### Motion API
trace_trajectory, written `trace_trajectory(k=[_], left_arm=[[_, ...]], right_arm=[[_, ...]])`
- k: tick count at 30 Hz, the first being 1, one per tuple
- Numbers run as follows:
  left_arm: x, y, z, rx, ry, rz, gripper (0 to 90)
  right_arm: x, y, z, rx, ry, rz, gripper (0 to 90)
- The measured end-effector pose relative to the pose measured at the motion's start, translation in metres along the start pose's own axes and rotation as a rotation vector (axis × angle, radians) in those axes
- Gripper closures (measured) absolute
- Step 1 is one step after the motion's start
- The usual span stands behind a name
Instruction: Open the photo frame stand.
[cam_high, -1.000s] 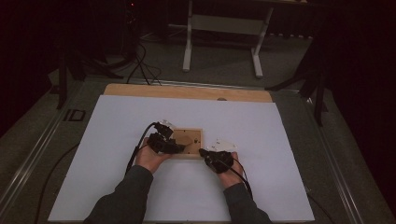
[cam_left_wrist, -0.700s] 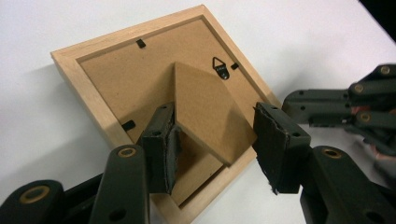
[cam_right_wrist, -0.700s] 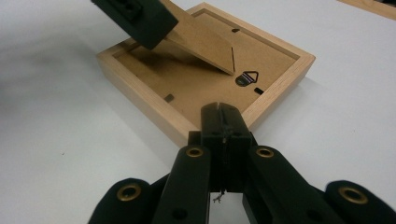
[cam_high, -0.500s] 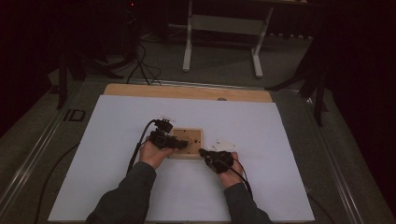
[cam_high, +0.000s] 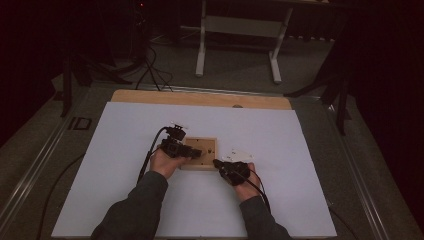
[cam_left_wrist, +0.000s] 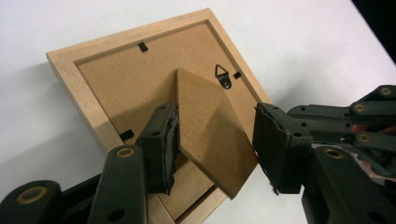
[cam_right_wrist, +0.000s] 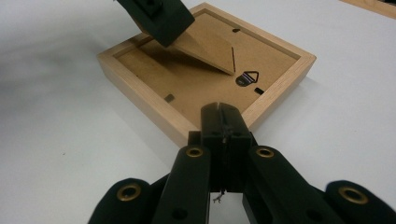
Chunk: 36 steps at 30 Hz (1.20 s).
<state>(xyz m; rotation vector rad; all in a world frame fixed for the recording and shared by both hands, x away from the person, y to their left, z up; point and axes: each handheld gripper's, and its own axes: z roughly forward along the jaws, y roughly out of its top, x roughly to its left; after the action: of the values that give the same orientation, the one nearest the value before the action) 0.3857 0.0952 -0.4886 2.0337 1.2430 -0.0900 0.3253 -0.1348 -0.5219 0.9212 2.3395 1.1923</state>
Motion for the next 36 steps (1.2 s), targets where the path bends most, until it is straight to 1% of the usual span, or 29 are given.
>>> trace_trajectory(k=[6,12,18,21,24,26,29,31,36], left_arm=[[0.001,0.001,0.003,0.006,-0.007,-0.013,49.9],[0.001,0.001,0.005,0.035,0.019,-0.012,54.3],[-0.001,0.0,0.005,0.039,0.033,-0.002,54.9],[-0.001,0.0,0.005,0.037,0.037,0.002,55.0],[-0.003,0.0,0.005,0.032,0.047,0.01,55.0],[-0.004,-0.001,0.005,0.029,0.052,0.016,55.0],[-0.006,-0.001,0.004,0.03,0.067,0.041,55.0],[-0.009,-0.002,0.003,0.023,0.079,0.052,55.0],[-0.017,-0.005,0.001,0.008,0.112,0.096,55.0]], right_arm=[[0.0,0.0,0.0,0.0,0.0,-0.002,89.6],[0.0,0.0,0.0,0.001,0.0,-0.003,89.6],[0.0,0.0,0.0,0.003,-0.001,-0.007,89.0],[-0.001,0.001,-0.001,0.005,0.006,-0.004,85.6],[-0.003,0.001,-0.002,0.016,0.001,-0.009,84.1],[-0.005,0.001,-0.004,0.019,0.0,-0.002,83.1],[-0.007,0.002,-0.006,0.01,0.001,0.004,81.9],[-0.009,0.003,-0.009,0.002,0.0,0.011,81.1],[-0.016,0.007,-0.018,-0.018,-0.001,0.037,79.3]])
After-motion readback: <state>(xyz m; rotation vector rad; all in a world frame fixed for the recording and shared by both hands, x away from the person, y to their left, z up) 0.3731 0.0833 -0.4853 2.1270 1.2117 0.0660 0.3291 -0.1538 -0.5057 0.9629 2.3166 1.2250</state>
